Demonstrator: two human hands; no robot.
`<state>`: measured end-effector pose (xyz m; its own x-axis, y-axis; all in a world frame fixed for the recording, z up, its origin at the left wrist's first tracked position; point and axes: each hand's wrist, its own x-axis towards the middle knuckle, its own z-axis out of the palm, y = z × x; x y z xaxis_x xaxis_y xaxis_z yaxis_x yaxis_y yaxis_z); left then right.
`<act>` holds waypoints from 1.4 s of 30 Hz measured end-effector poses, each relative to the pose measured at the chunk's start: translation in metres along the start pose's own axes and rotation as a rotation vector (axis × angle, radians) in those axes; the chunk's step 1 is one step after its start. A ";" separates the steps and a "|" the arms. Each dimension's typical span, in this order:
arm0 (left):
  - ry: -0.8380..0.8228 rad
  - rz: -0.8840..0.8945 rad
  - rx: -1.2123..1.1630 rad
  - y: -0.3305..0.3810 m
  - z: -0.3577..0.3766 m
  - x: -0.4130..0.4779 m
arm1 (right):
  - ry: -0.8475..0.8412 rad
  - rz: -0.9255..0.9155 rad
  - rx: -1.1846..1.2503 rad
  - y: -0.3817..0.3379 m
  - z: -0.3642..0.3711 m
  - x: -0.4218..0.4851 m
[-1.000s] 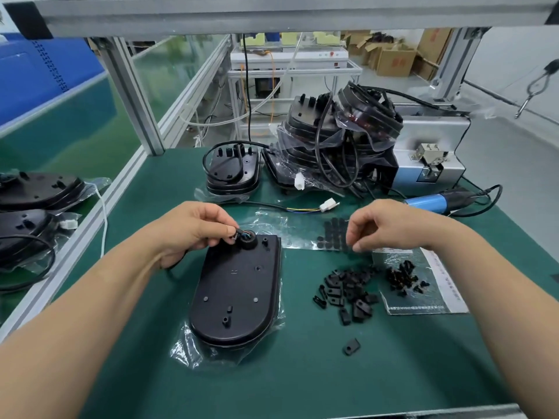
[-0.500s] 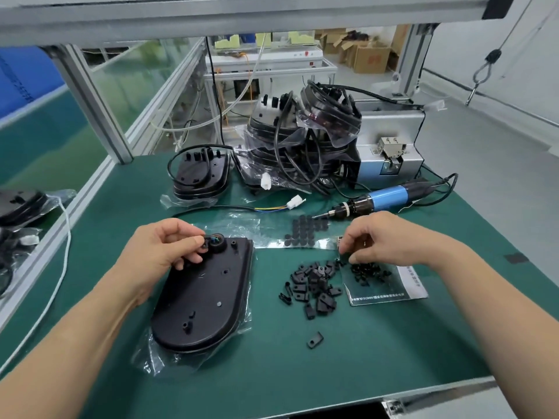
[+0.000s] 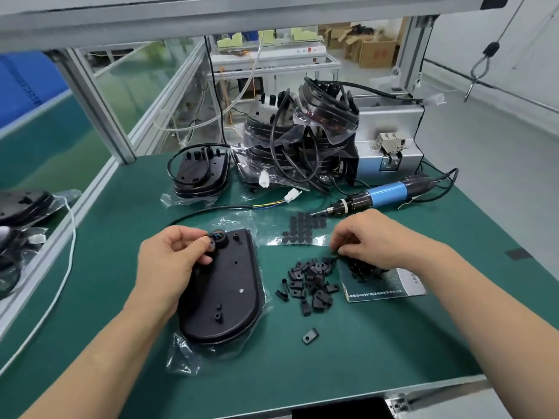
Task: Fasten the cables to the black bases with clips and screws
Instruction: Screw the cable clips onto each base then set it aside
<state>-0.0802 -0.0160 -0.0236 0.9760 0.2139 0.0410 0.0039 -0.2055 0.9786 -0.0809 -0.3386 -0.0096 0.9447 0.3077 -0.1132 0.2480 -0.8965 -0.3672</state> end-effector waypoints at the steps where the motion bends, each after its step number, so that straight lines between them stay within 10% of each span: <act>1: -0.022 -0.027 0.004 0.004 -0.001 0.001 | 0.027 -0.005 0.024 0.000 -0.002 0.000; 6: -0.210 -0.175 0.103 0.028 -0.004 0.013 | 0.227 -0.085 0.452 -0.023 -0.012 0.009; 13: -0.296 -0.287 0.026 0.029 -0.001 0.014 | 0.068 -0.198 1.067 -0.106 0.013 0.043; 42: -0.371 -0.290 0.093 0.039 -0.008 0.024 | 0.109 -0.146 0.681 -0.132 0.034 0.074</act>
<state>-0.0586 -0.0109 0.0176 0.9436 -0.0770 -0.3221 0.2902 -0.2764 0.9162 -0.0508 -0.1870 -0.0012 0.9370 0.3440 0.0609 0.2177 -0.4386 -0.8719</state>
